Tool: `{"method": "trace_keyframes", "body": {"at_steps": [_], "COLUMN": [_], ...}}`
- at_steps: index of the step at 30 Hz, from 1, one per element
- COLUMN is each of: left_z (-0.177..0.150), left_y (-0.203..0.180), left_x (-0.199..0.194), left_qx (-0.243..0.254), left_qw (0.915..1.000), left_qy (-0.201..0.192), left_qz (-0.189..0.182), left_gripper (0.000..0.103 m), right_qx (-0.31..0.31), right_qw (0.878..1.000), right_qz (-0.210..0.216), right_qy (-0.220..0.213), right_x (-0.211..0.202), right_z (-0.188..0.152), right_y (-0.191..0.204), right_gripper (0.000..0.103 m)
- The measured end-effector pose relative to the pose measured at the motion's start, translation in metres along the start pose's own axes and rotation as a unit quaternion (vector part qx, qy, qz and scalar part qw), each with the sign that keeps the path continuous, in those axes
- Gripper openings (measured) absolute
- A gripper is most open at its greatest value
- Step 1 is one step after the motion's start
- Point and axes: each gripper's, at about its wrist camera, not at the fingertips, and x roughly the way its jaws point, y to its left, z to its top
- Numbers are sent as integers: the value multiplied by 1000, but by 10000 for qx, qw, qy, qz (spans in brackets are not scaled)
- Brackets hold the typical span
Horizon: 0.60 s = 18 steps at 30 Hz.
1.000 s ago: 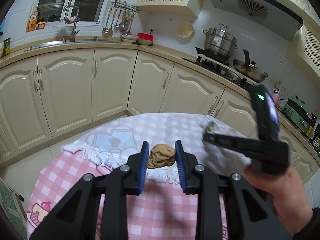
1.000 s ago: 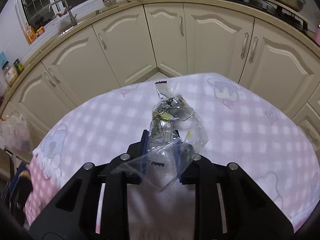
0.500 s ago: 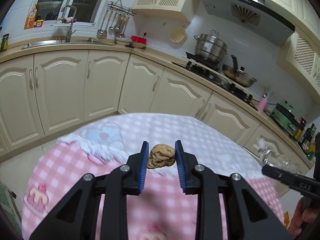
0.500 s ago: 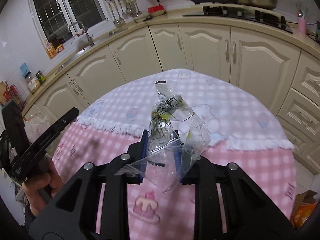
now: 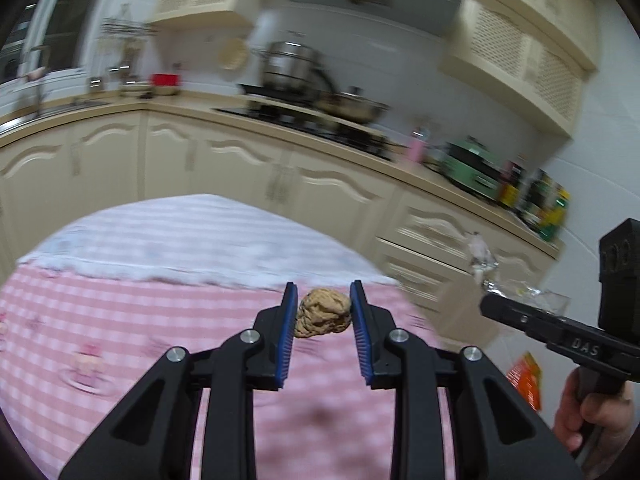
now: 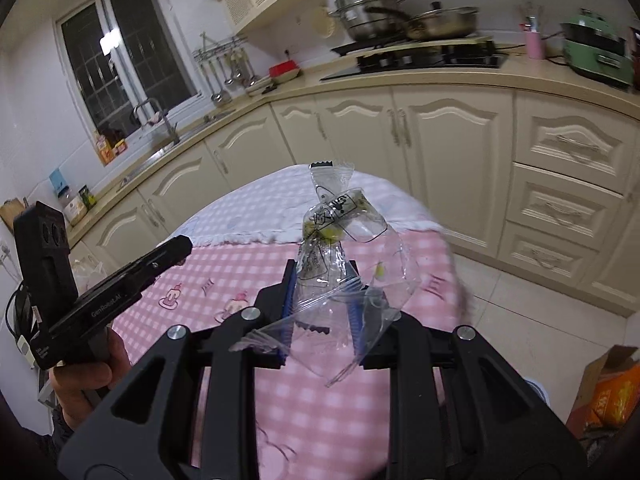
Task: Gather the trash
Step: 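Carry the brown bit and plastic bag over the blue bin and open both tools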
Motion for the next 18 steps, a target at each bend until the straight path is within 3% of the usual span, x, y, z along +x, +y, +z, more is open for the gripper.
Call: {"method": "trace_keyframes", "body": {"at_steps": [5, 10, 18], "left_z": [-21, -55, -131], "left_y": [-82, -156, -242], "left_x": [19, 54, 132], "left_qx": [440, 950, 1449], "left_qw": [9967, 9873, 9601], "left_qy": [253, 715, 1895], "left_qz": [-634, -1050, -1461], "left_gripper": [26, 26, 26], "right_qx": [427, 1173, 2212], "right_qw": [9978, 9881, 9642], "right_qz": [-463, -992, -1405], "right_qy": [-211, -50, 402], "right_x": [-46, -72, -69], "right_z": [-22, -54, -117], "right_y": [-64, -148, -246], "right_gripper": [23, 23, 23]}}
